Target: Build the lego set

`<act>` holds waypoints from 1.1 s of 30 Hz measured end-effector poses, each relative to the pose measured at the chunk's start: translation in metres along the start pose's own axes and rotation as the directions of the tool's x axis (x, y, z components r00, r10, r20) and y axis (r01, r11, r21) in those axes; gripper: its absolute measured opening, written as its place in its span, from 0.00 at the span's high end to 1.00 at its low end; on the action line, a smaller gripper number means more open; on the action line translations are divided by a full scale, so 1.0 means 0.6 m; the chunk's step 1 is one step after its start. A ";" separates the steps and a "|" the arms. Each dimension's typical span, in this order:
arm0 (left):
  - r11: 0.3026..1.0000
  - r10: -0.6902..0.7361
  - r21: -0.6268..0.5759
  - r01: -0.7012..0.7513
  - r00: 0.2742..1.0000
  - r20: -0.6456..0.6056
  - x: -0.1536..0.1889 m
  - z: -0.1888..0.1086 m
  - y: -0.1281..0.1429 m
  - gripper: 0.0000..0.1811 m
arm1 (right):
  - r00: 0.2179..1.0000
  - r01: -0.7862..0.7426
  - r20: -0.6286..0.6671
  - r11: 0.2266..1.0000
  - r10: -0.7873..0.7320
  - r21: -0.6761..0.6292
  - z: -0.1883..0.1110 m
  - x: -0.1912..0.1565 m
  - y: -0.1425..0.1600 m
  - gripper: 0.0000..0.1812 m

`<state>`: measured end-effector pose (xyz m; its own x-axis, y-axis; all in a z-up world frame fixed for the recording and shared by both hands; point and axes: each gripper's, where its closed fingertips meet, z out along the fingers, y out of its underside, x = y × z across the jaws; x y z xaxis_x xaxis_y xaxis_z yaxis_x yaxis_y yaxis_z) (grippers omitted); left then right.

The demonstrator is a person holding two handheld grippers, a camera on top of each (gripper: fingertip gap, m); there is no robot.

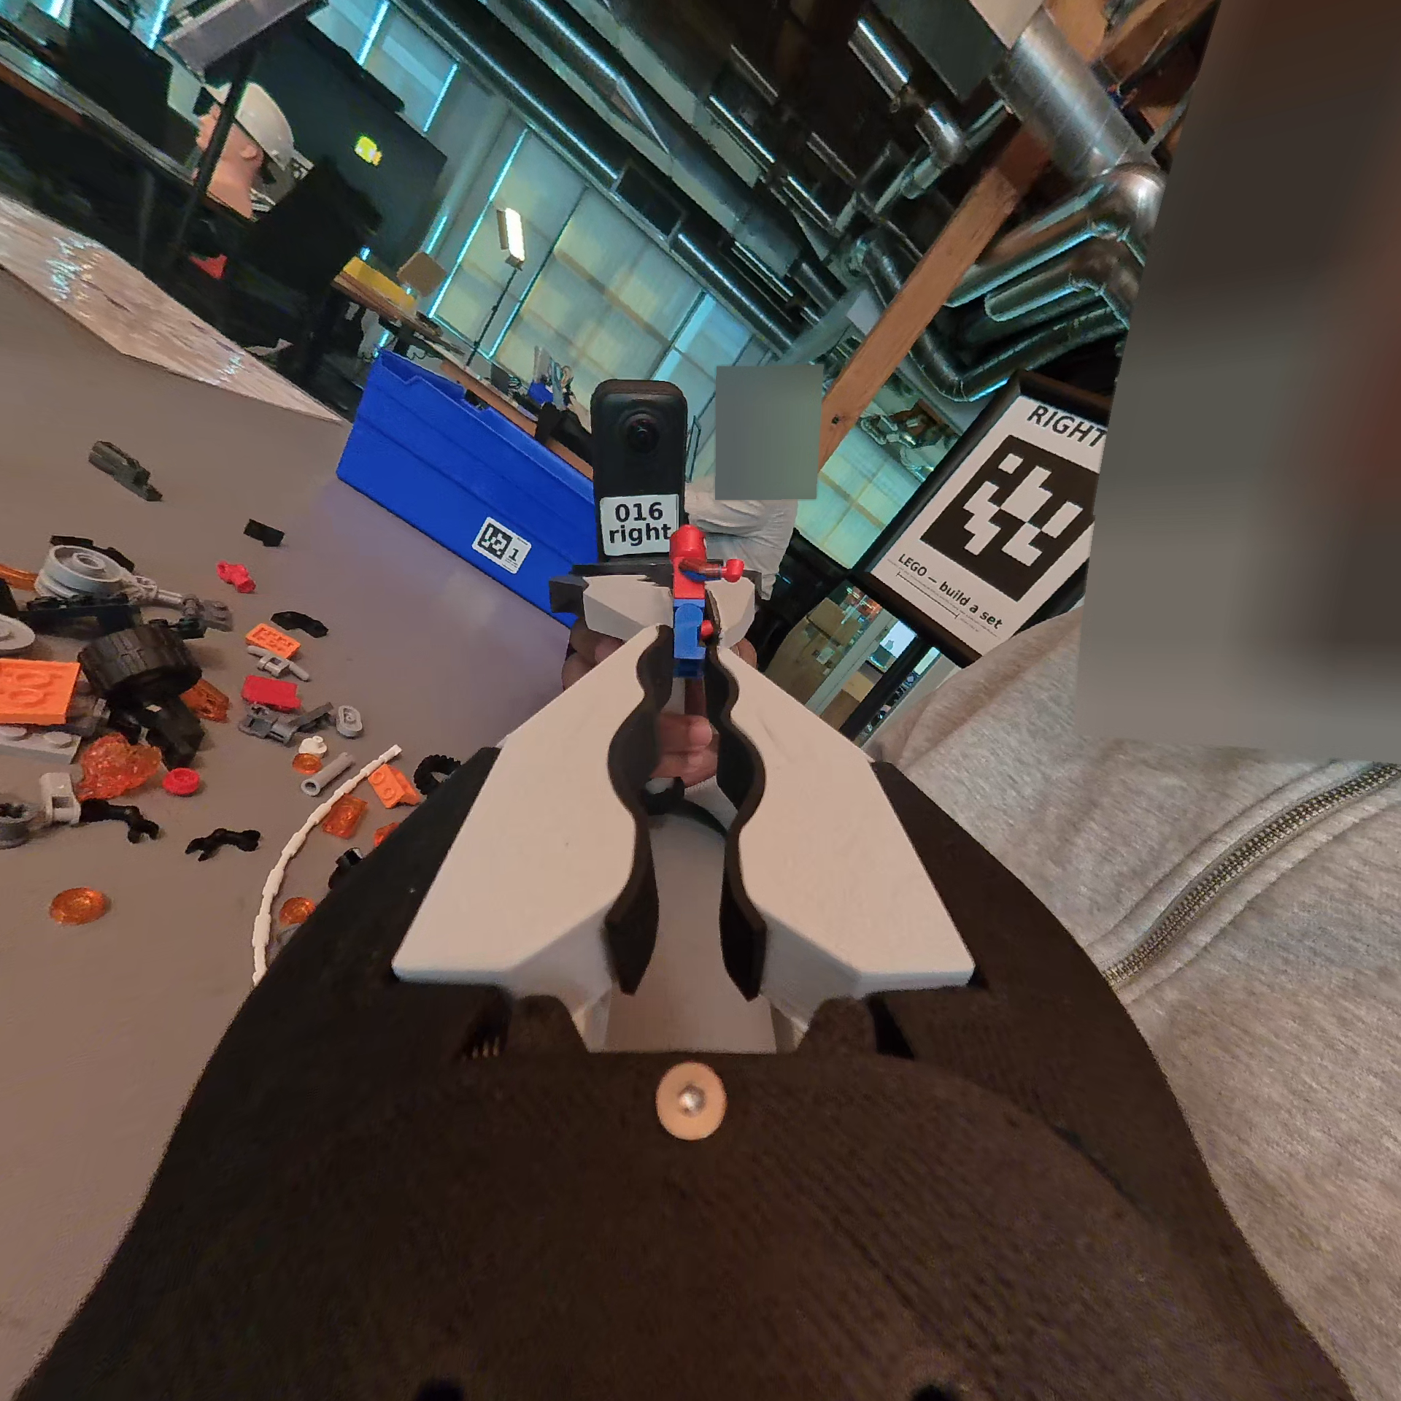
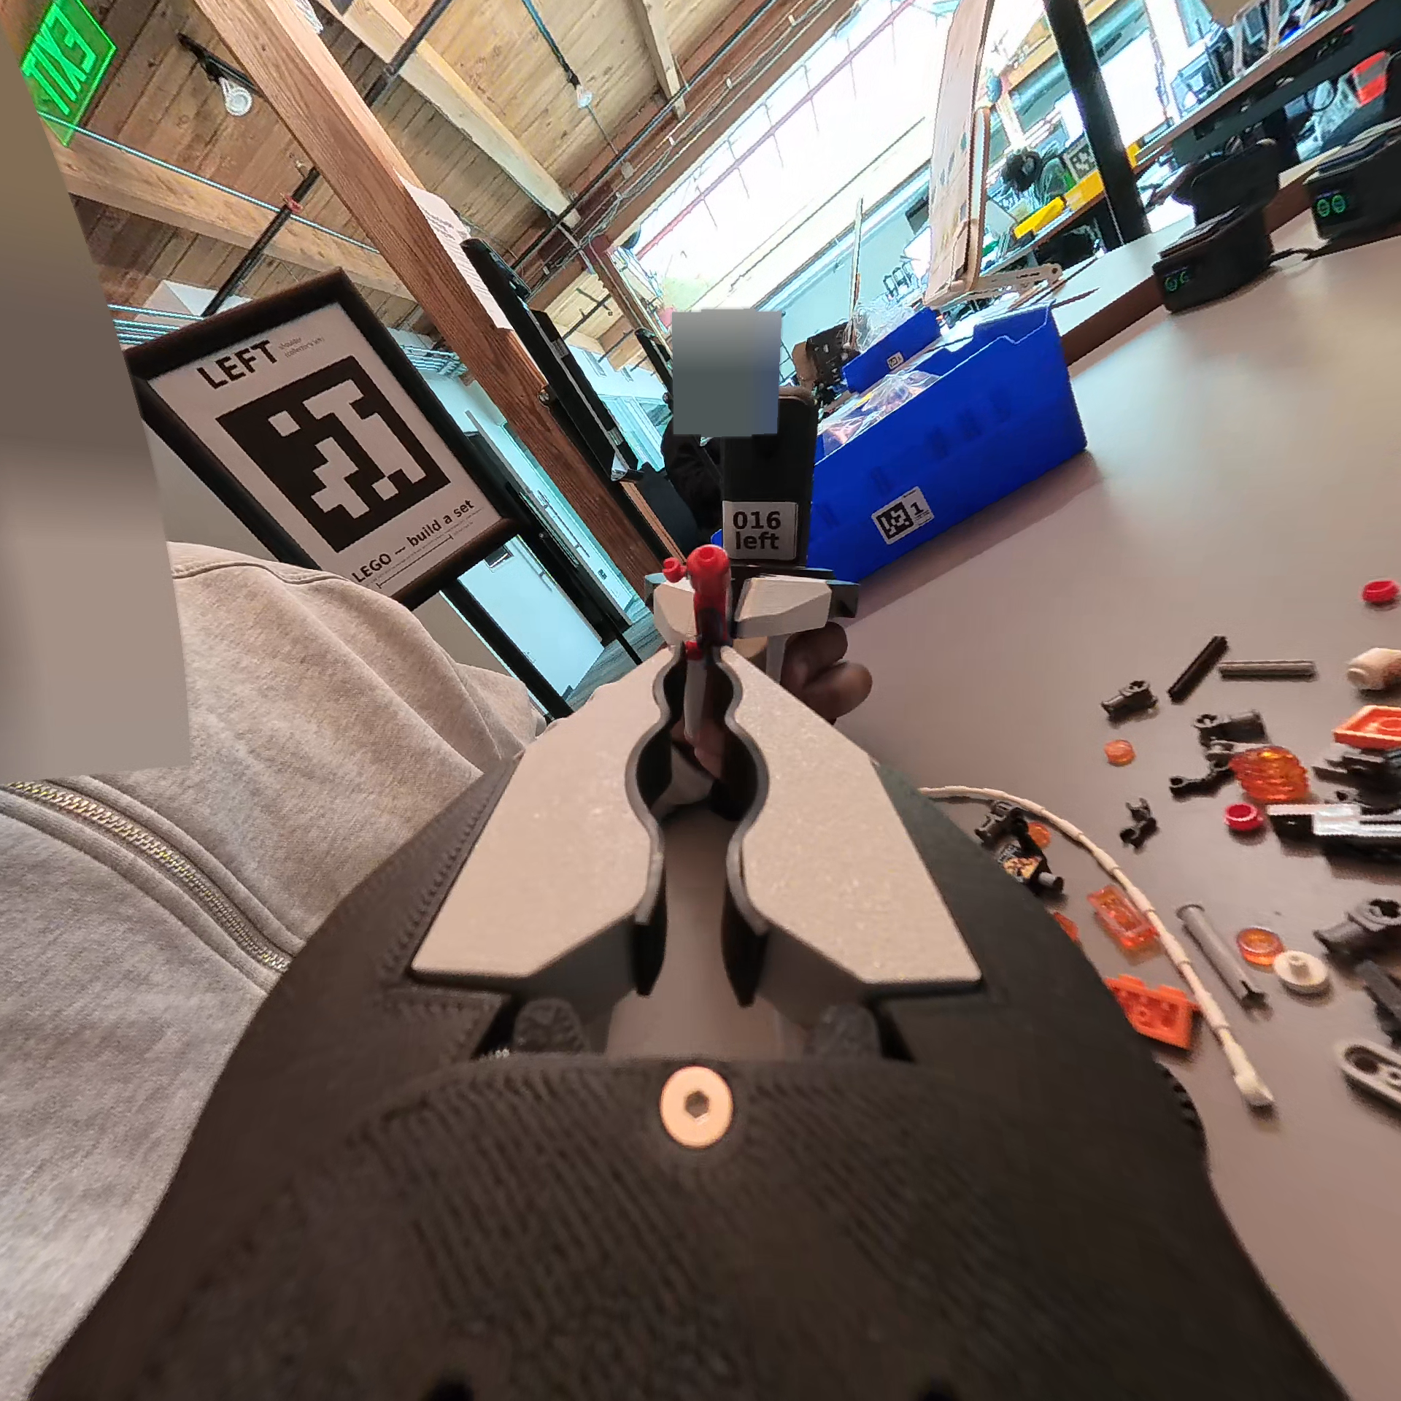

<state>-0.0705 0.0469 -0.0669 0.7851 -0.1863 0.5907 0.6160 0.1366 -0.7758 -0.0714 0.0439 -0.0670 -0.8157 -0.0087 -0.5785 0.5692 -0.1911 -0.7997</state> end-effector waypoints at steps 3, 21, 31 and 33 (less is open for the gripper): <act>1.000 -0.003 0.000 0.003 1.000 -0.001 0.000 0.000 0.000 0.97 | 1.000 0.001 -0.001 1.000 -0.001 0.002 0.000 0.000 0.000 0.98; 1.000 -0.011 0.004 0.011 1.000 -0.007 0.000 0.000 -0.001 0.97 | 1.000 -0.001 0.002 1.000 0.001 0.007 0.000 0.000 -0.002 0.98; 0.999 -0.021 0.046 0.021 1.000 -0.007 -0.003 -0.006 -0.013 0.97 | 1.000 0.007 -0.024 0.998 -0.006 0.064 -0.010 0.005 -0.019 0.94; 0.997 -0.034 0.066 0.035 0.999 -0.011 -0.004 -0.010 -0.019 0.97 | 1.000 -0.006 -0.016 0.994 0.007 0.107 -0.017 0.004 -0.030 0.94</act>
<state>-0.0795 0.0401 -0.0609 0.7631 -0.2015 0.6141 0.6457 0.1944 -0.7385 -0.0828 0.0575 -0.0557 -0.8098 0.0052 -0.5867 0.5595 -0.2945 -0.7747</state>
